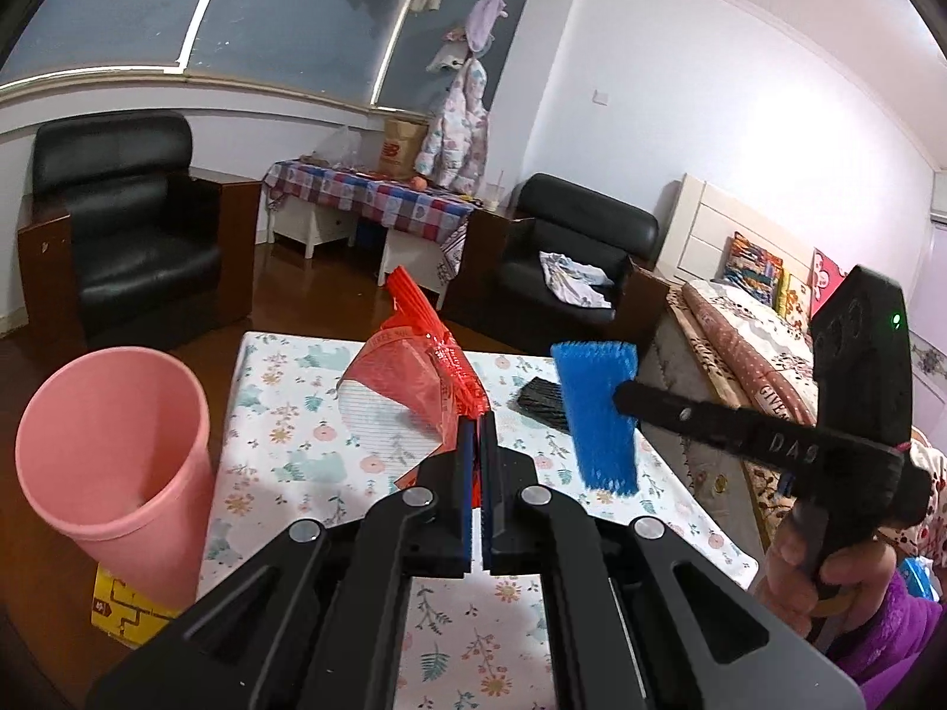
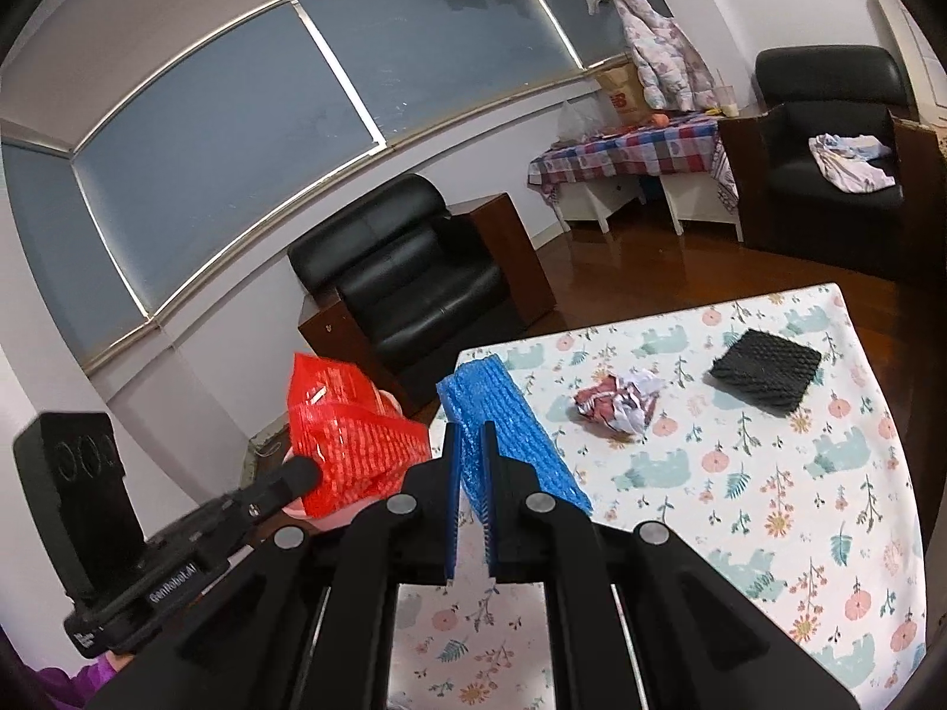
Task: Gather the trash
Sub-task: 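Carry both mesh nets over the pink bucket and open both grippers, then move both grippers back over the table, then grasp the red wrapper with the left gripper while the right gripper grasps the black mesh pad, then carry the red wrapper and black mesh pad over the pink bucket with both grippers, then open both grippers to drop the wrapper and mesh pad into the bucket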
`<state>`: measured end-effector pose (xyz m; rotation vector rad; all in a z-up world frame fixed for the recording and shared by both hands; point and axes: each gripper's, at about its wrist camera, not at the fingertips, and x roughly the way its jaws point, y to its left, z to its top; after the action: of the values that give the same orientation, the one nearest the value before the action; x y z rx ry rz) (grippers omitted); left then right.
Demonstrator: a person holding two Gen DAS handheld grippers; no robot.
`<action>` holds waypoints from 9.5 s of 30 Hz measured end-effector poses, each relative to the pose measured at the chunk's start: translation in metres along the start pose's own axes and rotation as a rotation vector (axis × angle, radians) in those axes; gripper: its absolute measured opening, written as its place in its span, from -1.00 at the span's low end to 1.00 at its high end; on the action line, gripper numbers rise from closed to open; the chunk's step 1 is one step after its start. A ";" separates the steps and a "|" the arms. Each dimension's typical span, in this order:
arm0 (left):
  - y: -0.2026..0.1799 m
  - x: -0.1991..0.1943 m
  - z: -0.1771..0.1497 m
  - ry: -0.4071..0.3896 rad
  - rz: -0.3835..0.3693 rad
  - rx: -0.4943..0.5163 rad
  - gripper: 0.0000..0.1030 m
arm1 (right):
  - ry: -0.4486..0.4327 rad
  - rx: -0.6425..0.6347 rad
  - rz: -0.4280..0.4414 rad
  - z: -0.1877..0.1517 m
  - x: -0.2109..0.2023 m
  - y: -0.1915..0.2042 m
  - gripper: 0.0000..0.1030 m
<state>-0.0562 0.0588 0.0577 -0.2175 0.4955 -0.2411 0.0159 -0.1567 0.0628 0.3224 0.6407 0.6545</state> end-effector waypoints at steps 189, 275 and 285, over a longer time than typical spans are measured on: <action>0.049 0.102 -0.015 0.250 0.204 -0.231 -0.50 | 0.223 0.098 -0.100 -0.011 0.100 -0.089 -0.81; 0.219 0.004 -0.012 0.020 0.591 -0.263 -0.49 | 0.434 -0.043 0.230 -0.028 0.318 0.135 -0.79; 0.215 0.010 -0.015 0.030 0.615 -0.237 -0.39 | 0.457 -0.020 0.224 -0.032 0.326 0.129 -0.70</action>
<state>-0.0176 0.2582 -0.0161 -0.2815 0.5980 0.4171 0.1355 0.1555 -0.0475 0.2273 1.0421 0.9610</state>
